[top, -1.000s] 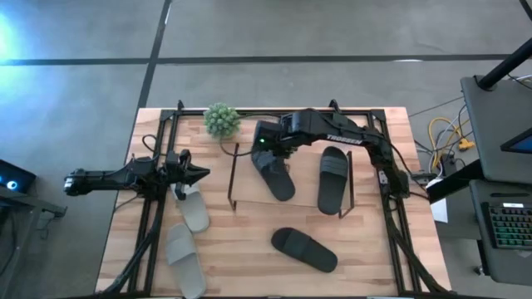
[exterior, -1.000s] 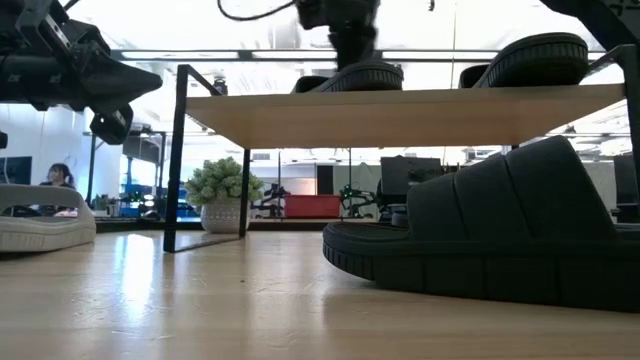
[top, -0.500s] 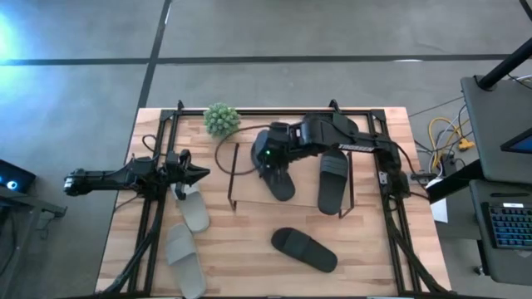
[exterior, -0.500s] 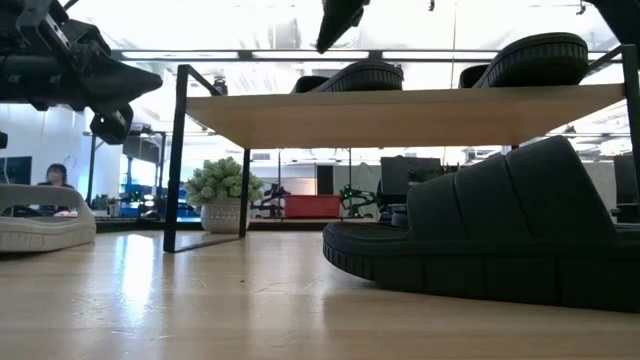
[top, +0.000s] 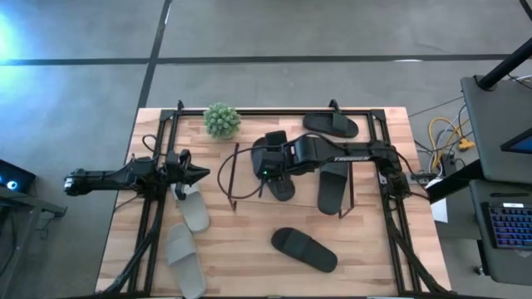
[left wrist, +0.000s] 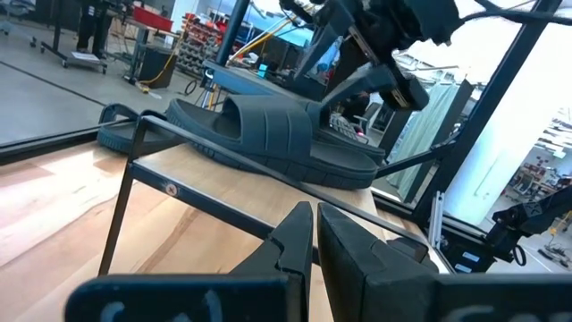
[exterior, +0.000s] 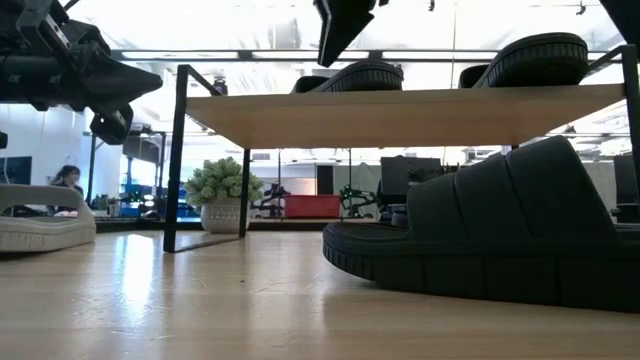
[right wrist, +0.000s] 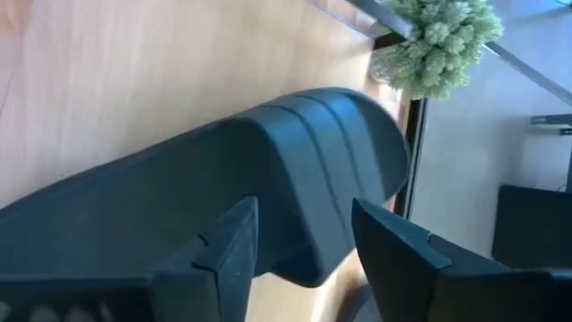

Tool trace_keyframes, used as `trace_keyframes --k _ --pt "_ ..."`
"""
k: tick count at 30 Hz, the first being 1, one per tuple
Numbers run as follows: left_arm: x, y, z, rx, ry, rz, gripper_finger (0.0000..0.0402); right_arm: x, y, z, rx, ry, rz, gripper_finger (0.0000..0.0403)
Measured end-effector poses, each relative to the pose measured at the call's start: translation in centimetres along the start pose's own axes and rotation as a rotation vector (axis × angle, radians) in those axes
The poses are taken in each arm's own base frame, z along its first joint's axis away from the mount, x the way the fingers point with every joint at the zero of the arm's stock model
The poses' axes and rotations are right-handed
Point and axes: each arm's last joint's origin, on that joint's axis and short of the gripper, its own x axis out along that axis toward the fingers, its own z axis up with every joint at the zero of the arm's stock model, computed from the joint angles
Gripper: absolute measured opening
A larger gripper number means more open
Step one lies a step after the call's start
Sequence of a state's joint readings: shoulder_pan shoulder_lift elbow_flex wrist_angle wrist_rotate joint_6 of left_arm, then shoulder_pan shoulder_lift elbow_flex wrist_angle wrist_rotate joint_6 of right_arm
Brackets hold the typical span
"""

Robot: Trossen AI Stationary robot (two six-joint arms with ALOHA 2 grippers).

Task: Pick and place slides into the shelf
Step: Put the black slipper on the shelf

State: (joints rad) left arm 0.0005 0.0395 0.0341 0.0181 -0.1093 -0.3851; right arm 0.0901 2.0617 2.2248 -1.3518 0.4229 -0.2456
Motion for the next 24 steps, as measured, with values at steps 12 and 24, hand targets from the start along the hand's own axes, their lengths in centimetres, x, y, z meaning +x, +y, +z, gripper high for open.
trace_keyframes --k 12,24 --pt "0.0 0.0 0.0 0.000 0.000 0.000 0.0006 2.5 1.0 -0.1 -0.084 0.055 -0.129 0.0184" --pt "0.0 0.0 0.0 0.000 0.000 -0.001 0.0006 4.1 1.6 -0.1 -0.093 0.072 -0.211 0.0127"
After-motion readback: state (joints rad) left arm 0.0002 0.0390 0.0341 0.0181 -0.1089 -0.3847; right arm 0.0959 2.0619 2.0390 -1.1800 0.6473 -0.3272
